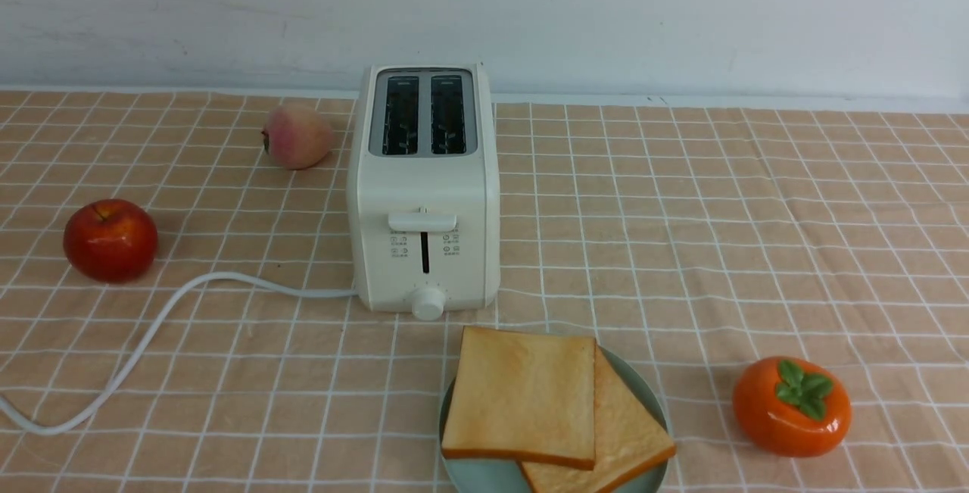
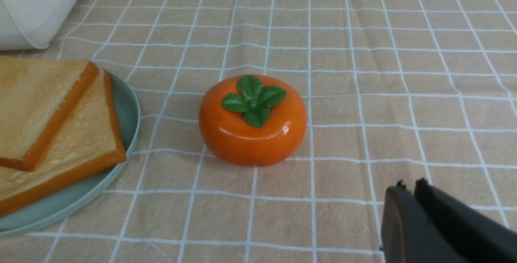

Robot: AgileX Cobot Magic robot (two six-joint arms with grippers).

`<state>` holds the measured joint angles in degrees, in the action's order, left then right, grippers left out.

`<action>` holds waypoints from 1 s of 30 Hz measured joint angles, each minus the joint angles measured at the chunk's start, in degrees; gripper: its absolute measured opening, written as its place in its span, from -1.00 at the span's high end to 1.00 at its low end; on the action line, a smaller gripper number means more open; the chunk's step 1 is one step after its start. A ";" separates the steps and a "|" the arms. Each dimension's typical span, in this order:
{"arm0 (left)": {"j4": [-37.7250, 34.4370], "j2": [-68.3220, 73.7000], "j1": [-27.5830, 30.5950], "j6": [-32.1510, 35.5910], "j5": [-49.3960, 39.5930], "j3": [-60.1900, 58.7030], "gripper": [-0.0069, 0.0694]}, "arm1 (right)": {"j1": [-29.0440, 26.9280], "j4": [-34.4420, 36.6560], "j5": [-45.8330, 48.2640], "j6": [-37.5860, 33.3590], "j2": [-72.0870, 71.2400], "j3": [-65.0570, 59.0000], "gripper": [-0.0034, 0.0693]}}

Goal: Take toasted bread from bread machine on light coffee tablecloth place on plate.

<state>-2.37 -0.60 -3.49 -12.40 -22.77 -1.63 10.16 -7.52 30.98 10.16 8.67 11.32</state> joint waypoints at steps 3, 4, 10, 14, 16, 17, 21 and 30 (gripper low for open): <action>0.00 0.00 0.00 0.00 0.01 0.00 0.73 | 0.00 0.00 0.00 0.00 0.00 0.00 0.80; 0.00 0.00 0.00 0.00 0.05 0.00 0.73 | 0.00 0.00 0.00 0.00 0.00 0.00 0.80; 0.00 0.00 0.00 0.00 0.05 0.00 0.72 | -2.51 0.06 0.00 0.00 0.00 0.00 0.78; 0.00 0.00 0.00 0.00 0.05 0.00 0.72 | -6.76 -0.13 0.00 0.00 0.00 0.00 0.78; 0.00 0.00 0.00 0.00 0.05 0.00 0.72 | -9.74 -1.83 -0.19 0.00 0.00 0.00 0.77; 0.00 0.00 0.00 0.00 0.05 0.00 0.72 | -10.90 -3.57 -0.47 0.00 0.00 0.00 0.77; 0.00 0.00 0.00 0.00 0.05 0.00 0.71 | -12.30 -5.58 -0.48 0.47 -0.44 -0.43 0.76; -0.11 -0.05 0.04 0.00 0.23 -0.07 0.68 | -12.66 -4.69 -6.03 1.40 -9.26 -11.57 0.72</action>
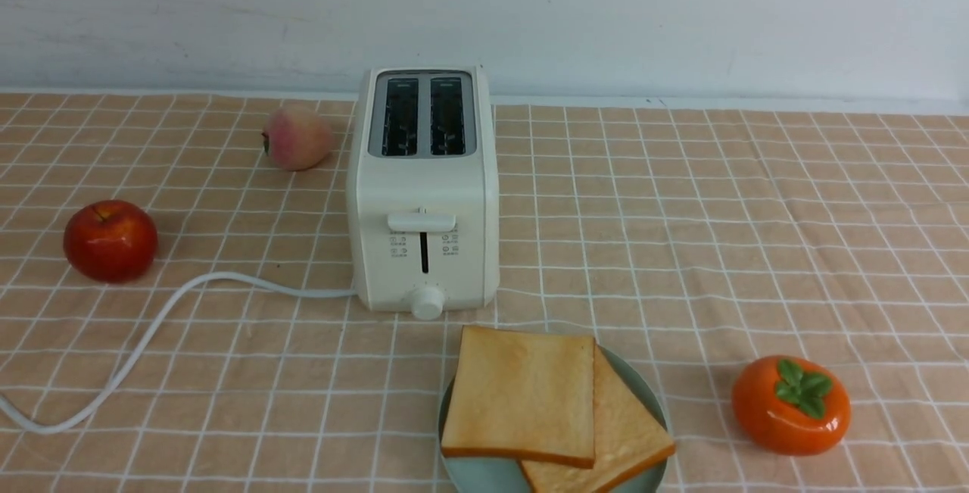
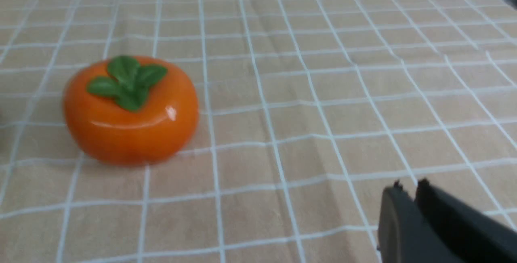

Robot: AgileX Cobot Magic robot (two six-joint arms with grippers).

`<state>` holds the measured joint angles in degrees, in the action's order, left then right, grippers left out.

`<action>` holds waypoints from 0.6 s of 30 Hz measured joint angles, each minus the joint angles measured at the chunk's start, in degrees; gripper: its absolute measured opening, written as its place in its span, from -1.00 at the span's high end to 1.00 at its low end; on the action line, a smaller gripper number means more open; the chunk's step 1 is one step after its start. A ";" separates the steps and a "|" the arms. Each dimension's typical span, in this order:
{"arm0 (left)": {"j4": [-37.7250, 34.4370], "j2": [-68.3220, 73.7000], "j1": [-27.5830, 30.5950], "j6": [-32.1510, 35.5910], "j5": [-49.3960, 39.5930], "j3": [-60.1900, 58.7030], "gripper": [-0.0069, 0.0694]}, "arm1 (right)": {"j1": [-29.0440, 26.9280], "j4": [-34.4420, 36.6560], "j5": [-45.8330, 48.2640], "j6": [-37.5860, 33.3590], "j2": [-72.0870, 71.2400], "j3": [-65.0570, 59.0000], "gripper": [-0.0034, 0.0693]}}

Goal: Take toasted bread from bread machine on light coffee tablecloth place on plate.

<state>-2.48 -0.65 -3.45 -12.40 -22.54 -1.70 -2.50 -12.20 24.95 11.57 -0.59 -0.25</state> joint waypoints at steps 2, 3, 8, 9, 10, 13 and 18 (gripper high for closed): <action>-0.06 0.00 0.02 0.00 -0.04 -0.07 0.67 | 0.00 0.38 -0.56 0.00 0.00 -0.14 0.72; -0.06 0.00 0.07 0.00 0.11 -0.07 0.67 | 0.00 0.46 -1.03 0.00 0.00 -0.25 0.70; -0.10 0.00 0.23 0.00 -0.01 -0.07 0.64 | 0.00 0.61 -1.47 0.00 0.00 -0.38 0.68; -0.10 0.00 0.23 0.00 -0.01 -0.07 0.63 | 0.00 0.61 -1.47 0.00 0.00 -0.38 0.68; -0.10 0.00 0.23 0.00 -0.01 -0.07 0.63 | 0.00 0.61 -1.47 0.00 0.00 -0.38 0.68; -0.10 0.00 0.23 0.00 -0.01 -0.07 0.63 | 0.00 0.61 -1.52 0.00 0.00 -0.38 0.67; -0.10 0.00 0.23 0.00 -0.01 -0.07 0.63 | 0.00 0.61 -1.52 0.00 0.00 -0.38 0.64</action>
